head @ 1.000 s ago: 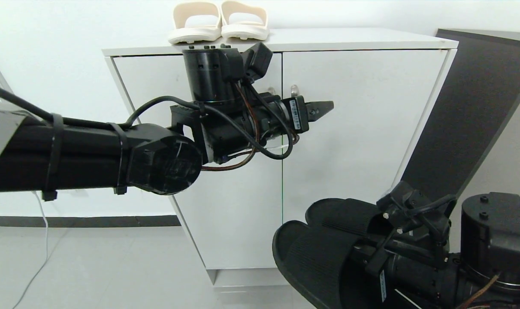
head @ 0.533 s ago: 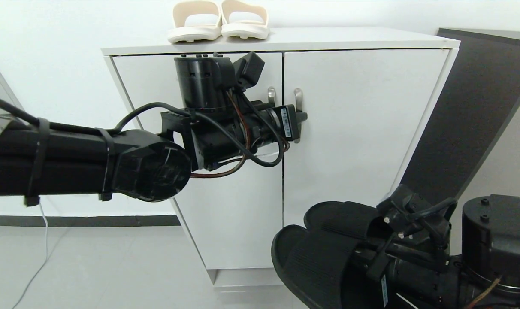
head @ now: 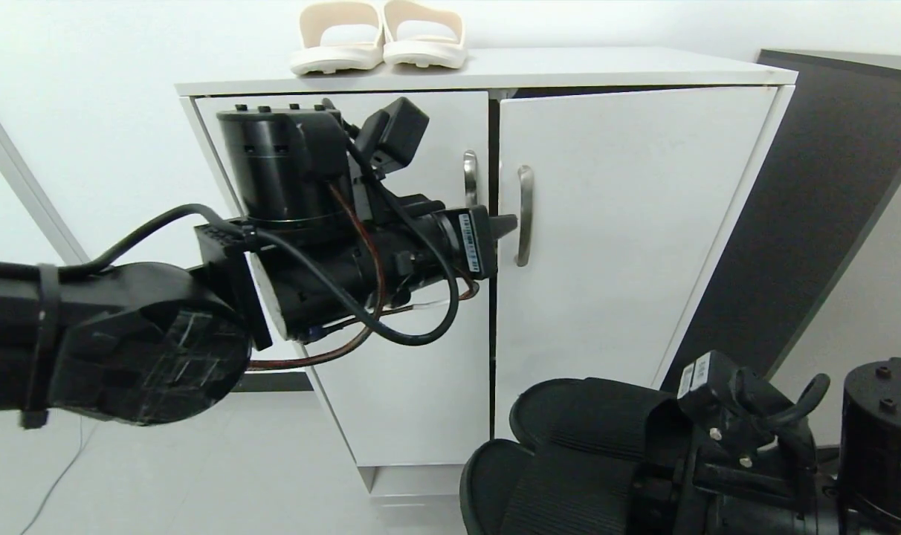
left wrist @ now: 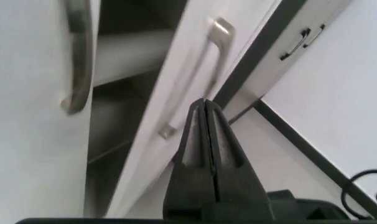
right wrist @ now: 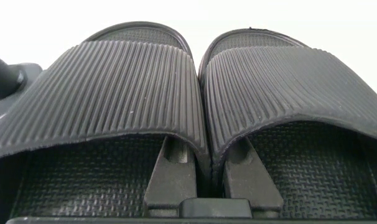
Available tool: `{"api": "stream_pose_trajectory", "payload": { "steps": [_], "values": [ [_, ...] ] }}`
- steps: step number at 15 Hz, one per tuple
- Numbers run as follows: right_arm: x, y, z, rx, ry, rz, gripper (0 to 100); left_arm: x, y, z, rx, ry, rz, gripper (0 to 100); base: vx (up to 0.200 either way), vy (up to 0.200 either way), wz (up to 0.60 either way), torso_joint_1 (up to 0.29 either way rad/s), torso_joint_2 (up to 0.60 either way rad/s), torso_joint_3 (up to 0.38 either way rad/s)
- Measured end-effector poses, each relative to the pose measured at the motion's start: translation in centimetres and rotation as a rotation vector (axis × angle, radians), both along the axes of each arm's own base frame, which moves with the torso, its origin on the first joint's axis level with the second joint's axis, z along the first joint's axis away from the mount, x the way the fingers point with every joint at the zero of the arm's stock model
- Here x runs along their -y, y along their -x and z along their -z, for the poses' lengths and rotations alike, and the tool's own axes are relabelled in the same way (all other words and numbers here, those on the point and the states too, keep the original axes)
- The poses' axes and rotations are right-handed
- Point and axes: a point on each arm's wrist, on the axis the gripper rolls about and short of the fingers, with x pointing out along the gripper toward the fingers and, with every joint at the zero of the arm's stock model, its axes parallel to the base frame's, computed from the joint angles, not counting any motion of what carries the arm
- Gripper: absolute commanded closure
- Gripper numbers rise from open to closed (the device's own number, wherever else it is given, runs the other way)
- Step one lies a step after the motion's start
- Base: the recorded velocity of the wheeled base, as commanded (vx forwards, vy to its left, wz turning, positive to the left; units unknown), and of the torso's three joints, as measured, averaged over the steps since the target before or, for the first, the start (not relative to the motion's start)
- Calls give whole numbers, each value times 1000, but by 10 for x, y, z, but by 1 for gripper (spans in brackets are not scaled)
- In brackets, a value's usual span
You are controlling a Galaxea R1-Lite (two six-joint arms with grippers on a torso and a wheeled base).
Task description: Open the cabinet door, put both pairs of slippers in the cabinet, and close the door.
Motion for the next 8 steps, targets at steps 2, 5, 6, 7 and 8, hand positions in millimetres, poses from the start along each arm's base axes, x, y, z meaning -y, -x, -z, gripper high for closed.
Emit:
{"api": "stream_pose_trajectory", "payload": {
  "steps": [2,5,6,7,8],
  "values": [
    [2,2,1,7,10,-6,100,-9,14,-2,5,1,11,100,0,0,0,0,0,0],
    [2,3,2,7,13,-13,100,-19,22,-9,21,16,6,100,0,0,0,0,0,0],
    [1,4,2,7,13,-18,100,-22,20,-11,27,22,3,100,0,0,0,0,0,0],
    [1,4,3,6,14,-21,100,-24,16,-14,35,29,-3,100,0,0,0,0,0,0],
    [0,5,3,5,16,-24,100,-26,10,-17,40,33,-16,100,0,0,0,0,0,0]
  ]
}}
